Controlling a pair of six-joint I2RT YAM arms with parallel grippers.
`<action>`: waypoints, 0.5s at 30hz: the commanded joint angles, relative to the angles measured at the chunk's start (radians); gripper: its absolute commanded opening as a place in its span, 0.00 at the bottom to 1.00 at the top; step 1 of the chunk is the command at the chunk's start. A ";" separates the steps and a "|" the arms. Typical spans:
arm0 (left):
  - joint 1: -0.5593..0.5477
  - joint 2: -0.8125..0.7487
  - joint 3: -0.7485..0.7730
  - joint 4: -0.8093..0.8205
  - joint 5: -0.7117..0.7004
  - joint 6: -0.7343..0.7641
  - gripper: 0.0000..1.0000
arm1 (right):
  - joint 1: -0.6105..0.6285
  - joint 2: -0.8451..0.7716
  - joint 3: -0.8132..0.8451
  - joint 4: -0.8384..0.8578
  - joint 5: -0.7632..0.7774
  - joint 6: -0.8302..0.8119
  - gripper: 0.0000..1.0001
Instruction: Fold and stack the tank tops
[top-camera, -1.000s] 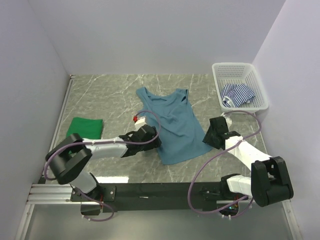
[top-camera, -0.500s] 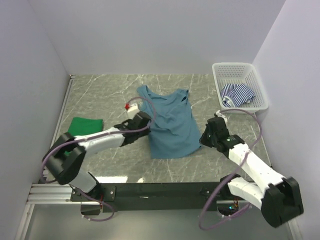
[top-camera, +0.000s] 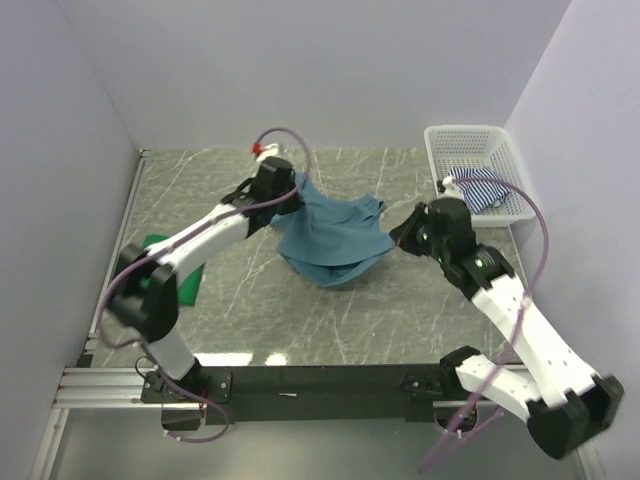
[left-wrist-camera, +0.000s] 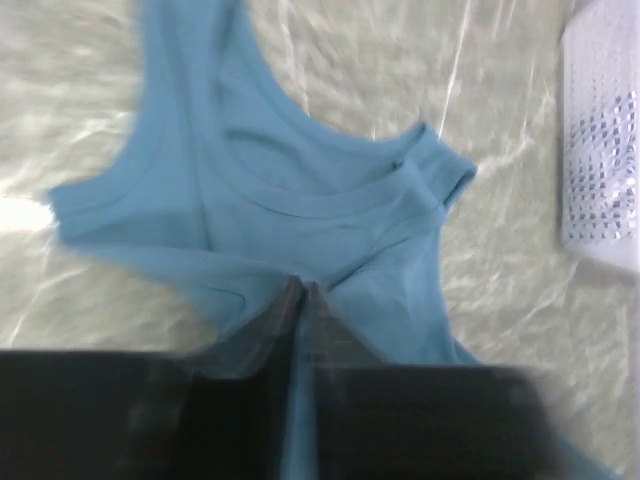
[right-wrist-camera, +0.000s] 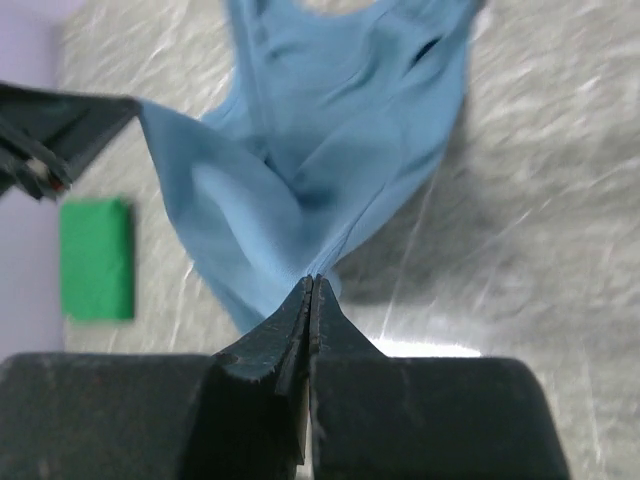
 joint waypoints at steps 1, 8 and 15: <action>-0.004 0.146 0.112 -0.064 0.163 0.073 0.22 | -0.091 0.125 0.049 0.053 -0.006 -0.021 0.00; -0.012 0.041 -0.036 0.031 0.213 0.030 0.53 | -0.286 0.404 0.011 0.171 -0.054 -0.036 0.00; -0.018 -0.200 -0.383 0.137 0.164 -0.101 0.26 | -0.382 0.510 -0.055 0.260 -0.112 -0.031 0.00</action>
